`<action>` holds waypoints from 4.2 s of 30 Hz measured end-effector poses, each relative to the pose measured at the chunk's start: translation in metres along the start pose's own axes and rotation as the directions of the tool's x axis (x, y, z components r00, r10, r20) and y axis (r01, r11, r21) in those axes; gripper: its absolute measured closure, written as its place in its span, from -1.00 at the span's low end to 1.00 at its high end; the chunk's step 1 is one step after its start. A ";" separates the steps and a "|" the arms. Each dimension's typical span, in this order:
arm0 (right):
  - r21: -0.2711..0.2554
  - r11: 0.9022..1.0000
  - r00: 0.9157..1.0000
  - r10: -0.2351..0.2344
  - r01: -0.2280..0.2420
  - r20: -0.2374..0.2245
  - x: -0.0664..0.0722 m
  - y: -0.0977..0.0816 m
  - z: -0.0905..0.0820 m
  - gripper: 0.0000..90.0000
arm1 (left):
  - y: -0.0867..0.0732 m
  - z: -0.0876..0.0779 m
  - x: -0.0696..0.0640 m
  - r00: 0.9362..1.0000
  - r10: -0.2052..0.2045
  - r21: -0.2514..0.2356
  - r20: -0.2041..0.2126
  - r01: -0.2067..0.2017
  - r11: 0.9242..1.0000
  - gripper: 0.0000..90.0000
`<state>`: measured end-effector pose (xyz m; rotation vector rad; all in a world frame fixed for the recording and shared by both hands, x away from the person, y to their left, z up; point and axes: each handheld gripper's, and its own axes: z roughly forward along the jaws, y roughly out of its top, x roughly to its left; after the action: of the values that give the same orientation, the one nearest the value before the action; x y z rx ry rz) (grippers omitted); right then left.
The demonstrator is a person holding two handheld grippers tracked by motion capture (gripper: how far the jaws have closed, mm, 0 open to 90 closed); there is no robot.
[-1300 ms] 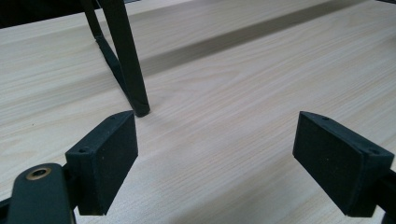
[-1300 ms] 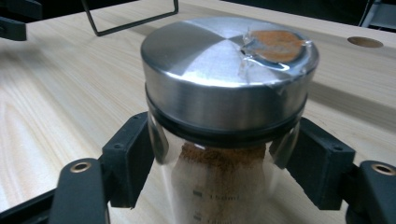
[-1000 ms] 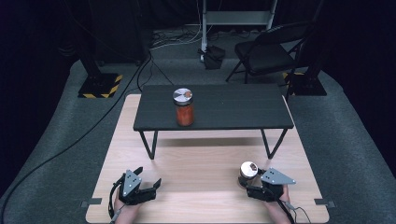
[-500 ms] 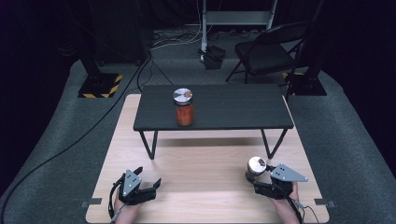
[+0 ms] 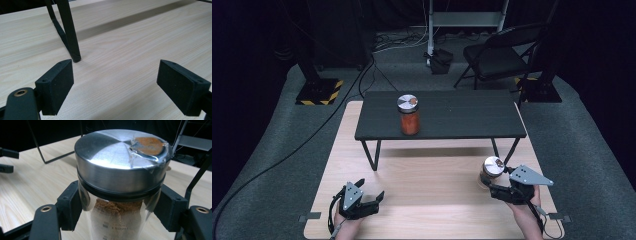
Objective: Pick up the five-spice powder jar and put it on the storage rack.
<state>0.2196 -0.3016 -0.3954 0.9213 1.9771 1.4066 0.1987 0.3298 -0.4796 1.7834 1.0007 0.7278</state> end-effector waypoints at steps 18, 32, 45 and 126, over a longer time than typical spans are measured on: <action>-0.016 0.999 0.999 -0.034 0.034 0.010 -0.006 0.057 -0.006 -0.34 | 0.000 0.000 0.001 1.000 -0.005 -0.001 0.002 0.005 1.000 -0.69; -0.029 0.998 0.999 -0.047 0.048 0.027 -0.006 0.094 -0.002 -0.34 | 0.000 0.000 0.001 1.000 -0.009 0.000 0.004 0.009 1.000 -0.69; -0.030 0.997 0.996 -0.076 0.078 0.052 -0.003 0.126 0.008 -0.34 | 0.000 0.000 0.002 1.000 -0.011 -0.001 0.008 0.011 1.000 -0.69; -0.053 0.998 1.000 -0.030 0.030 0.005 -0.025 0.056 -0.006 -0.80 | 0.000 0.000 0.001 1.000 -0.007 0.000 0.006 0.007 1.000 -0.69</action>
<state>0.2432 -0.3120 -0.3395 0.8667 1.9331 1.4323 0.1990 0.3310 -0.4796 1.7805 1.0019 0.7178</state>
